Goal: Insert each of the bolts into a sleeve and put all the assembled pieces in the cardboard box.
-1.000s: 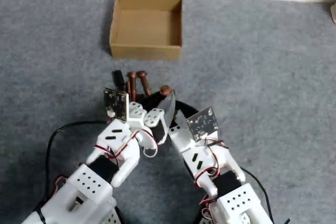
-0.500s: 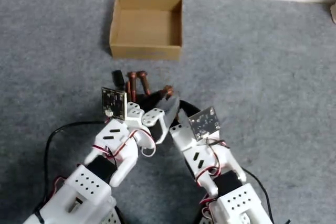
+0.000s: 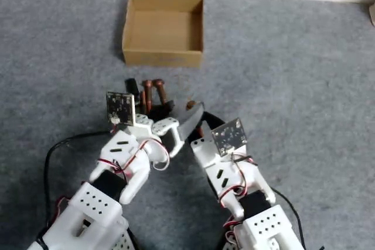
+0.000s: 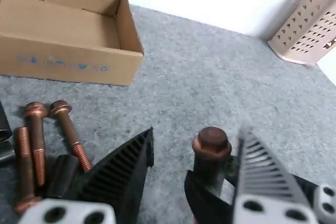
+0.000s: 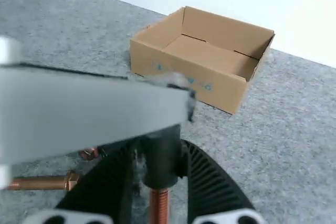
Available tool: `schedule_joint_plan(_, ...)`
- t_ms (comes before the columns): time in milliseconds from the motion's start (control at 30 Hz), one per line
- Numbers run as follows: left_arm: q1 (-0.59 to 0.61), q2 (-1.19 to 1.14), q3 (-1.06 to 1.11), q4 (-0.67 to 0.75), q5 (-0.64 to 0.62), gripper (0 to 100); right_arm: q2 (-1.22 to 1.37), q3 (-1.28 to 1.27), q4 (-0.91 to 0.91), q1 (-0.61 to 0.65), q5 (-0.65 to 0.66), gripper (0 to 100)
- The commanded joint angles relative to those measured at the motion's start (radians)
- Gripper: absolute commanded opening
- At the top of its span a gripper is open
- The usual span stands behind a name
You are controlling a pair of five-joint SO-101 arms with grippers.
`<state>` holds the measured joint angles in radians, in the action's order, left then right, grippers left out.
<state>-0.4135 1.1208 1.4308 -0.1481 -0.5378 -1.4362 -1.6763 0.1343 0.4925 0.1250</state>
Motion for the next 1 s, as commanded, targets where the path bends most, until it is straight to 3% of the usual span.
schedule_joint_plan(0, -0.016, 0.030, -0.054, -0.006, -0.008, 15, -0.007, -0.045, -0.030, -0.008, 0.009, 0.4)
schedule_joint_plan(133, -0.051, 0.142, -0.042, -0.009, -0.006, 0, -0.007, -0.047, -0.030, -0.008, 0.009, 0.4)
schedule_joint_plan(267, -0.039, 0.325, 0.013, -0.060, -0.002, 0, -0.007, -0.047, -0.030, -0.008, 0.009, 0.4)
schedule_joint_plan(500, 0.156, 0.572, 0.139, -0.063, -0.008, 1, -0.007, -0.047, -0.022, -0.031, 0.009, 0.4)
schedule_joint_plan(800, 0.205, 0.283, 0.209, 0.265, 0.000, 1, 0.001, 0.036, 0.203, -0.084, 0.008, 0.4)
schedule_joint_plan(967, 0.294, -0.005, 0.087, 0.307, -0.038, 1, 0.008, 0.177, 0.220, -0.085, 0.008, 0.4)
